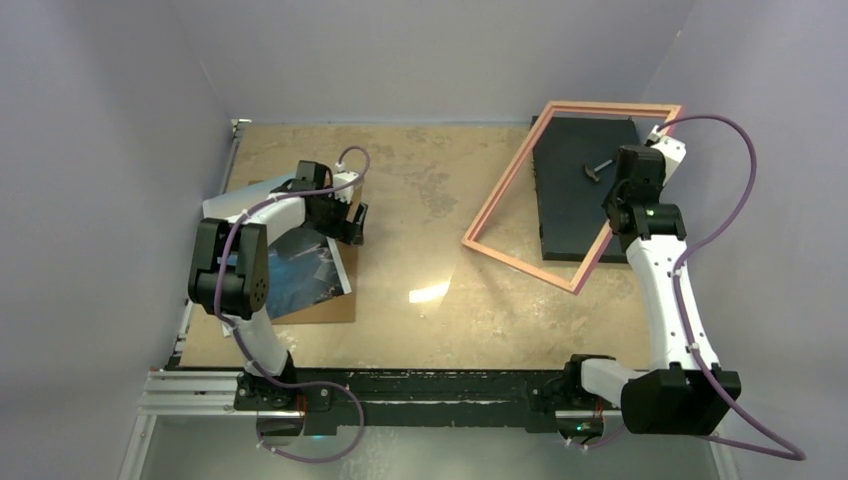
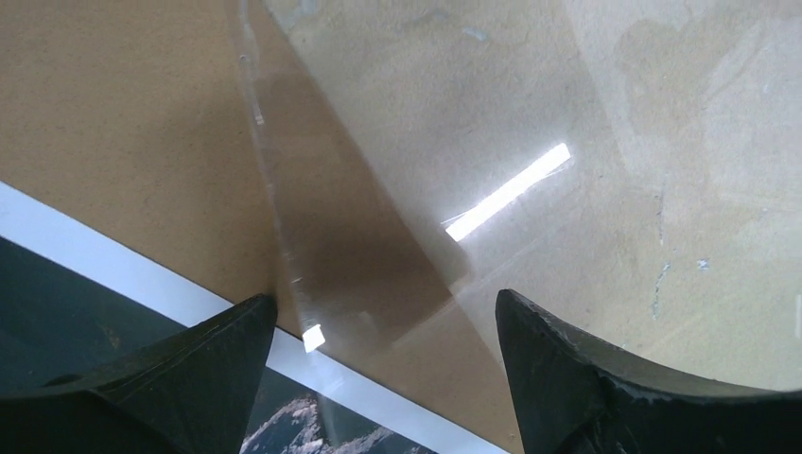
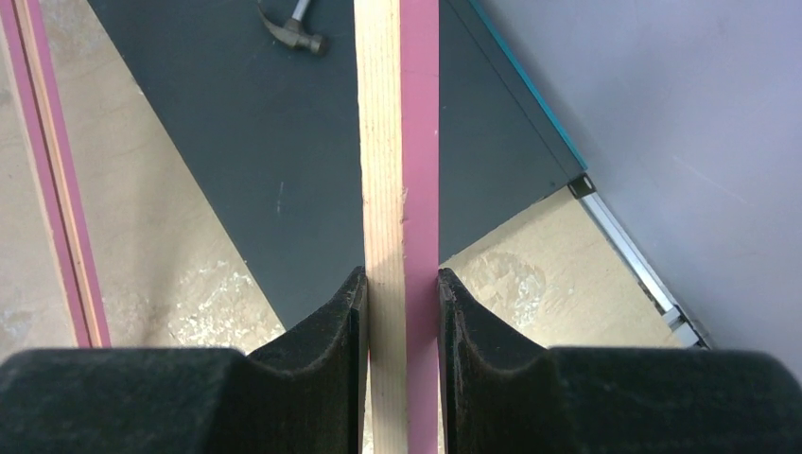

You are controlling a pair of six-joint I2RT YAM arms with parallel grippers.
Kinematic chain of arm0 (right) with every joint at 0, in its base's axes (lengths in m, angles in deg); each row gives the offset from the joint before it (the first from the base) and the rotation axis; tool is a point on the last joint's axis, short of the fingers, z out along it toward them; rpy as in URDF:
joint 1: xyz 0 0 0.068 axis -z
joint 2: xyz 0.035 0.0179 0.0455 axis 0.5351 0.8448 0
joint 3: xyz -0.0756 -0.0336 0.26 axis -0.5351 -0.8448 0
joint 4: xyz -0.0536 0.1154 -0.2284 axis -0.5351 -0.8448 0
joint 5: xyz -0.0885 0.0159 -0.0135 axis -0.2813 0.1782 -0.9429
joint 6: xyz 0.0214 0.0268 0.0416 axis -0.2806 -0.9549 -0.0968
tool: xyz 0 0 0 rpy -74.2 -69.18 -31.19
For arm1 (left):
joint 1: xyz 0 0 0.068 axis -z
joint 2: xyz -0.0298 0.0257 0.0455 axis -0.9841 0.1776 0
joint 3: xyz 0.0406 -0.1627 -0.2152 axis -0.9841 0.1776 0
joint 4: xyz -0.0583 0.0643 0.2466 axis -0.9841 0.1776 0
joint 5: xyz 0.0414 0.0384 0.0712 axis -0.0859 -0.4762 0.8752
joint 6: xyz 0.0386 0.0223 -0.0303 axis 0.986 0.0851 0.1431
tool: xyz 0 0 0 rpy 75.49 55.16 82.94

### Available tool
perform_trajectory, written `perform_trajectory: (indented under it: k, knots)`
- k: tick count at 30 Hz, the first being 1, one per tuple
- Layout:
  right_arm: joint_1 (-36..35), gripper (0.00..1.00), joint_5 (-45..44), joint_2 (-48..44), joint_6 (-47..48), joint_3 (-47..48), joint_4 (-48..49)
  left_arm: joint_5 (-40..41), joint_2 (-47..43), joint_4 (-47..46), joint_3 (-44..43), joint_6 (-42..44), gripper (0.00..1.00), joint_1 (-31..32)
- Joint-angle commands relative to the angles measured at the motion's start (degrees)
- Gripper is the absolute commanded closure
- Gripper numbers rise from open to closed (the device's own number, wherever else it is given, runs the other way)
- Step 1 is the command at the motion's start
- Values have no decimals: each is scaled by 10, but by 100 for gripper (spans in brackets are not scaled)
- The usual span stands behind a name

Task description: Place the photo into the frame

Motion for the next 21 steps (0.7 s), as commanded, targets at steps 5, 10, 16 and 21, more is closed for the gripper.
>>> perform_trajectory:
  k: [5,10,16,21]
  knots:
    - [-17,100,27,0,-21,-22,36,-92,36,54,-13,-15,23,1]
    - [-32,100,31,5,-27,-29,39,-107,27,62,-17,-20,27,-1]
    - [-56,100,23,13,-33,-33,39,-124,1,74,-25,-27,31,-8]
    - [-66,100,20,18,-38,-34,40,-135,-26,88,-36,-27,31,-12]
